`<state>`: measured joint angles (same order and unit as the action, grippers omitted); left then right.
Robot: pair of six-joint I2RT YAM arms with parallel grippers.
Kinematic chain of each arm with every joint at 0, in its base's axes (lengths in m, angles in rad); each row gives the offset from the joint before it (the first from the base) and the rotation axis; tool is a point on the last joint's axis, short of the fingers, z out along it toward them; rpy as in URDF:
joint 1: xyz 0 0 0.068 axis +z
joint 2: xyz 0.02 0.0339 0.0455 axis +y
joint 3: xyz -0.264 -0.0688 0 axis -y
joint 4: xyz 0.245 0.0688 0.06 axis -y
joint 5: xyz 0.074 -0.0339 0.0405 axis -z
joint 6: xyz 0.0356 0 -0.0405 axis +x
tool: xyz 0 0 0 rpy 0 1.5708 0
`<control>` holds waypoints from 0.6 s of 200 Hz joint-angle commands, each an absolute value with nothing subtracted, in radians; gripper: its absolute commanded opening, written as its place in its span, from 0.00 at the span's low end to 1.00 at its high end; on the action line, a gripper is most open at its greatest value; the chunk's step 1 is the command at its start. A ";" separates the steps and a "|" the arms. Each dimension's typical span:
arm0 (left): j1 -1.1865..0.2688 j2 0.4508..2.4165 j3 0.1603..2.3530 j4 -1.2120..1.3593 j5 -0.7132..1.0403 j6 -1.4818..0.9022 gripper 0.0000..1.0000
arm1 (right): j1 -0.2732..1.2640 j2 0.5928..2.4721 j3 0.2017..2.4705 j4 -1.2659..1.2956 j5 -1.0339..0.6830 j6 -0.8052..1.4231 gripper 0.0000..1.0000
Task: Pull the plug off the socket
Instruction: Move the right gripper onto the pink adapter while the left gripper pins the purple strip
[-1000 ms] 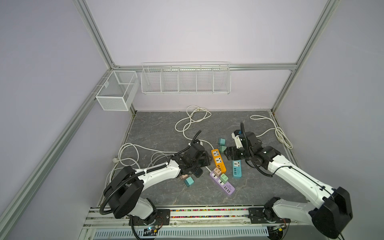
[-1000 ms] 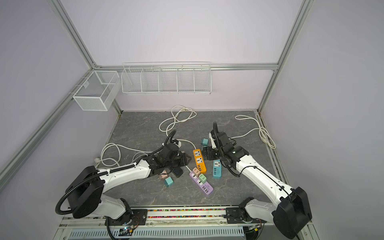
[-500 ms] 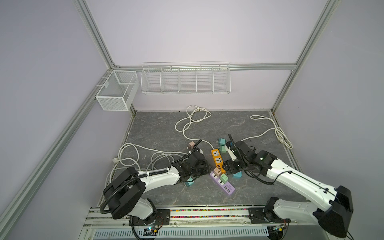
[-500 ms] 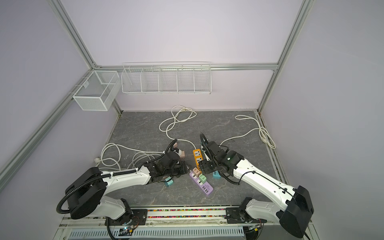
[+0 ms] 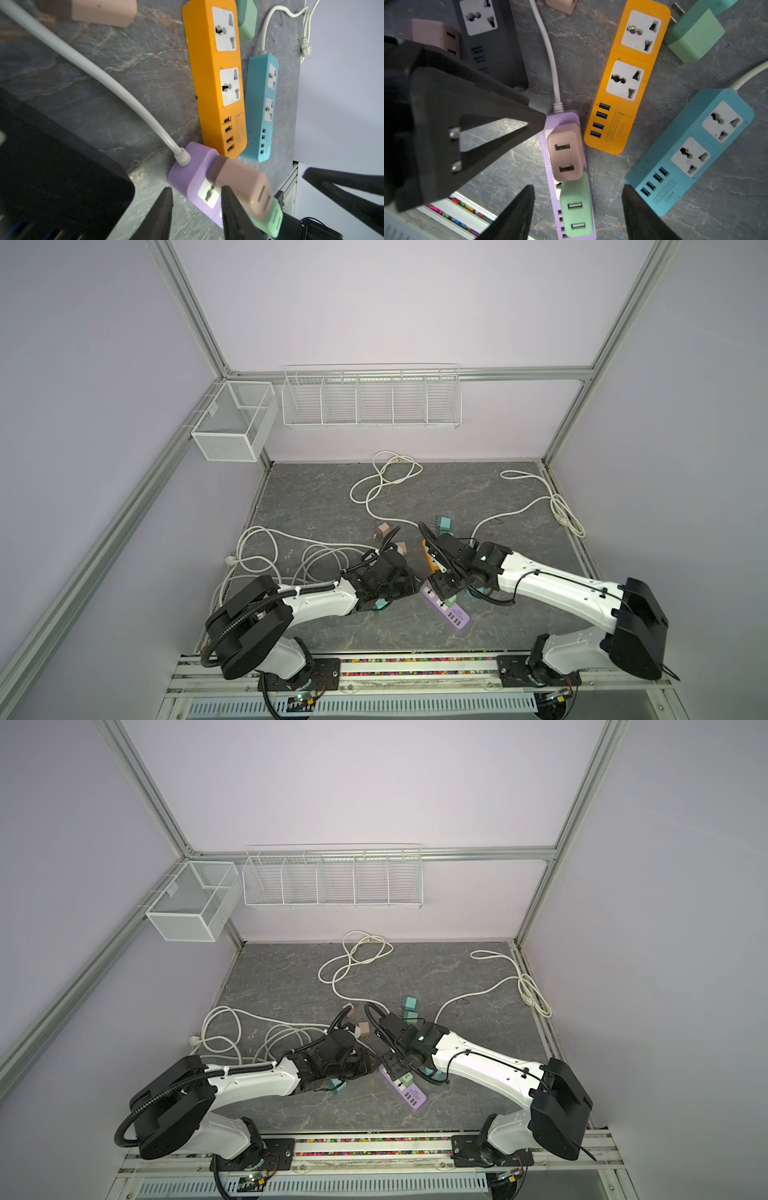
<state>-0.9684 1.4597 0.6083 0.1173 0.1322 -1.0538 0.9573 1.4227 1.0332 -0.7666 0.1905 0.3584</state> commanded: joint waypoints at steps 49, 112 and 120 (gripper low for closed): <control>-0.973 1.520 0.597 0.180 0.168 -1.075 0.37 | 0.958 1.508 1.074 -0.724 0.209 0.344 0.62; -0.973 1.557 0.593 0.189 0.183 -1.103 0.36 | 0.947 1.569 1.089 -0.712 0.188 0.322 0.57; -0.973 1.560 0.595 0.180 0.183 -1.103 0.36 | 0.946 1.575 1.091 -0.711 0.186 0.319 0.57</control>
<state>-0.9691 1.5448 0.6037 0.1780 0.1810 -1.0798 0.9531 1.5539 1.0679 -0.7208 0.1928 0.3416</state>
